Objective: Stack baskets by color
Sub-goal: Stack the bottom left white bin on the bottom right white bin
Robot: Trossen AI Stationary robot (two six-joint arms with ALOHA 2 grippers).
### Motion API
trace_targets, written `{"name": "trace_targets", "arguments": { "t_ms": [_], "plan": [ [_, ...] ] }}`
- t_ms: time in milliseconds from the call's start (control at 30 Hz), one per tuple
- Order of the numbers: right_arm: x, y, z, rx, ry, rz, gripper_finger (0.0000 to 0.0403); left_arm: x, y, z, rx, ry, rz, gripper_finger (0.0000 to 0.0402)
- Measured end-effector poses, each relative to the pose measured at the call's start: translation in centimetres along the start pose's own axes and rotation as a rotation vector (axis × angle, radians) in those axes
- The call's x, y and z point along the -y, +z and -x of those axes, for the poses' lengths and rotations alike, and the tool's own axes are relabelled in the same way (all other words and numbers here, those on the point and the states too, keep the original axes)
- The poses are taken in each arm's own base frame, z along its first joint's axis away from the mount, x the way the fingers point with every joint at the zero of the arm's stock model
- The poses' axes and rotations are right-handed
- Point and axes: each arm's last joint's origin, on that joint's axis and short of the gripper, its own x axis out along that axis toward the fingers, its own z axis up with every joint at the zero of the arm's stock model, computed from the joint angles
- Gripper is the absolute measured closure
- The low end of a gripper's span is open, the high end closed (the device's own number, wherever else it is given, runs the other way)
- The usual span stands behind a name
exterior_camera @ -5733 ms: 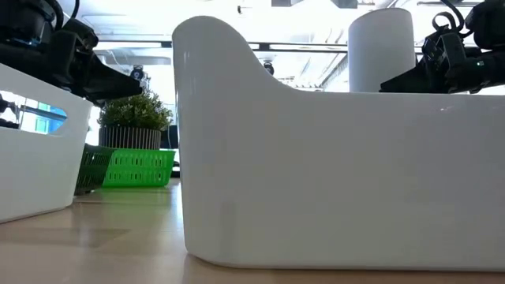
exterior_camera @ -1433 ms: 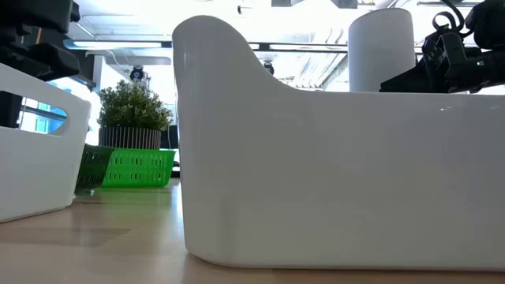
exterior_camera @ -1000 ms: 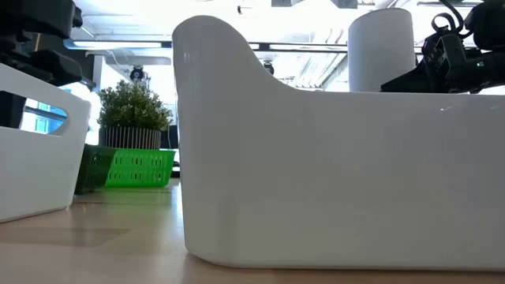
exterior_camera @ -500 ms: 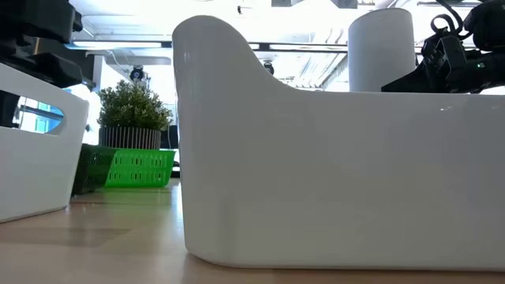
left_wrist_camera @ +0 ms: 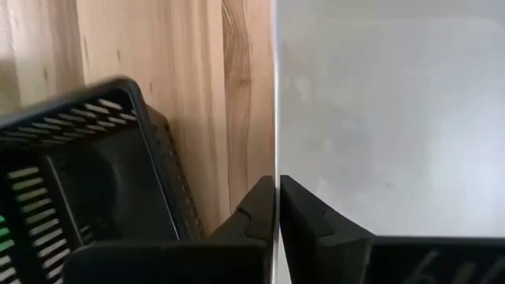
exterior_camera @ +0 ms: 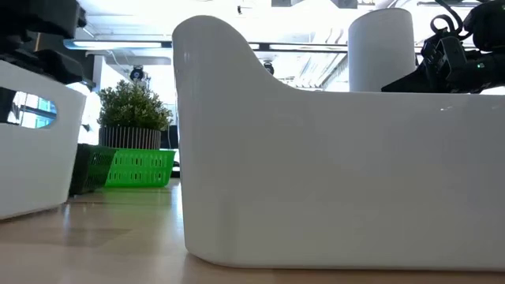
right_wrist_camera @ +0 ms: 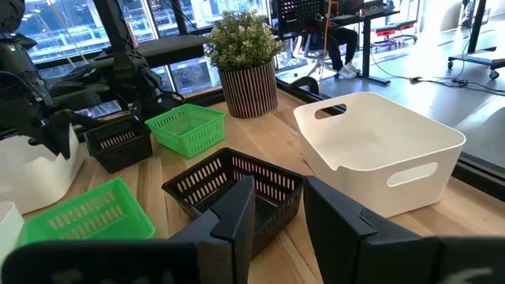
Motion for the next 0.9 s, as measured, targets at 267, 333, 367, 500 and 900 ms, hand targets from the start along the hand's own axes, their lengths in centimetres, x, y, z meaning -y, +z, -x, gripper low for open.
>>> {"name": "trace_targets", "arguments": {
  "t_ms": [267,333,367,500,900],
  "plan": [
    [0.0,0.0,0.0,0.000,0.000,0.000,0.0305,-0.4,2.3,2.1,0.085,-0.038,-0.007,0.0401],
    [0.0,0.0,0.0,-0.001,0.000,0.000,0.0305,-0.7,2.8,2.8,0.109,-0.049,0.000,0.0401],
    [0.0,0.0,0.0,-0.002,-0.001,0.000,0.0305,-0.8,3.1,3.0,0.120,-0.050,0.005,0.0401],
    [0.0,-0.1,0.0,-0.011,-0.002,-0.001,0.0305,-1.4,4.1,3.9,0.130,-0.025,0.015,0.0401],
    [0.0,-0.2,0.0,-0.022,-0.004,-0.001,0.0305,-4.2,7.9,8.9,0.186,0.028,0.062,0.0401]
  ]
}}
